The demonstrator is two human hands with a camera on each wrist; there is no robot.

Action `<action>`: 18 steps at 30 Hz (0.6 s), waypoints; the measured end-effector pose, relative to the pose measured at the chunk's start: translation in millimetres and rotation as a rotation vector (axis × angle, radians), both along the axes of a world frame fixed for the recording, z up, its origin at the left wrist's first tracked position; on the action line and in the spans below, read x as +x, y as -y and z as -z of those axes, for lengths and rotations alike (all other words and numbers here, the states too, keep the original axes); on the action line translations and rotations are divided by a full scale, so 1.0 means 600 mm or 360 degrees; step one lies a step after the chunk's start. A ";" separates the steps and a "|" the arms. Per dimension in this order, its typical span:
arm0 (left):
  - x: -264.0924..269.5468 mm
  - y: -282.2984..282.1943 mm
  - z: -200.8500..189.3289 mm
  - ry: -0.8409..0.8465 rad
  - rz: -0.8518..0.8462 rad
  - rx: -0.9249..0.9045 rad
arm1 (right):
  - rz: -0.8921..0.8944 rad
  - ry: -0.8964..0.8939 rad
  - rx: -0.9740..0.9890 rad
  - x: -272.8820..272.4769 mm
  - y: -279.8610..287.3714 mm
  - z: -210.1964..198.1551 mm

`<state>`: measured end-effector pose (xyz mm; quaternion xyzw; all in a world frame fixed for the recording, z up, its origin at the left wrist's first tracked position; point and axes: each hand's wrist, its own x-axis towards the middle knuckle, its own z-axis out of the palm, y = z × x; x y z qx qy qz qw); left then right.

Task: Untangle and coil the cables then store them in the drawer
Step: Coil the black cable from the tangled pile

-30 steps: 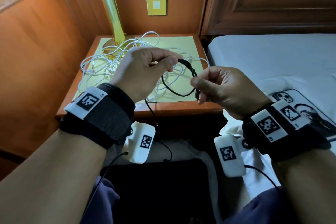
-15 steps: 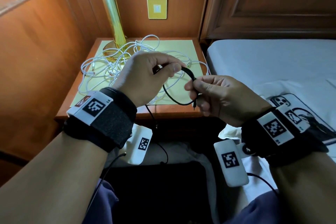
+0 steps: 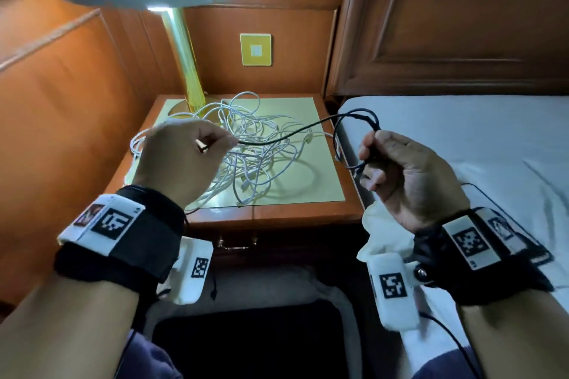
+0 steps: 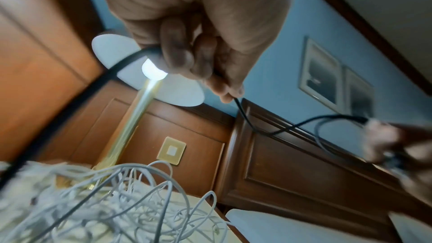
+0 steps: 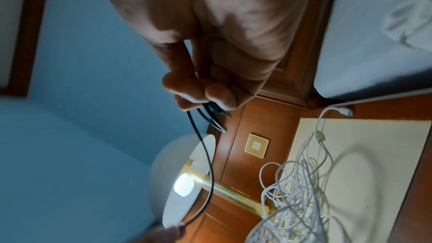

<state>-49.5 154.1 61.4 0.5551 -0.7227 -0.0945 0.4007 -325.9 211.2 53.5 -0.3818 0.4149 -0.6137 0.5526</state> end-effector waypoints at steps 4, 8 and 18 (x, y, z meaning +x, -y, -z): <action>-0.033 -0.026 -0.001 0.0271 0.0176 -0.0110 | 0.0091 -0.0429 -0.0156 0.021 -0.003 0.010; -0.053 -0.041 0.002 0.0225 0.0438 -0.0074 | 0.0135 -0.0707 -0.0280 0.035 -0.012 0.011; -0.075 -0.047 0.003 -0.0196 0.0623 0.0089 | -0.0118 -0.0910 -0.0131 0.069 -0.016 0.024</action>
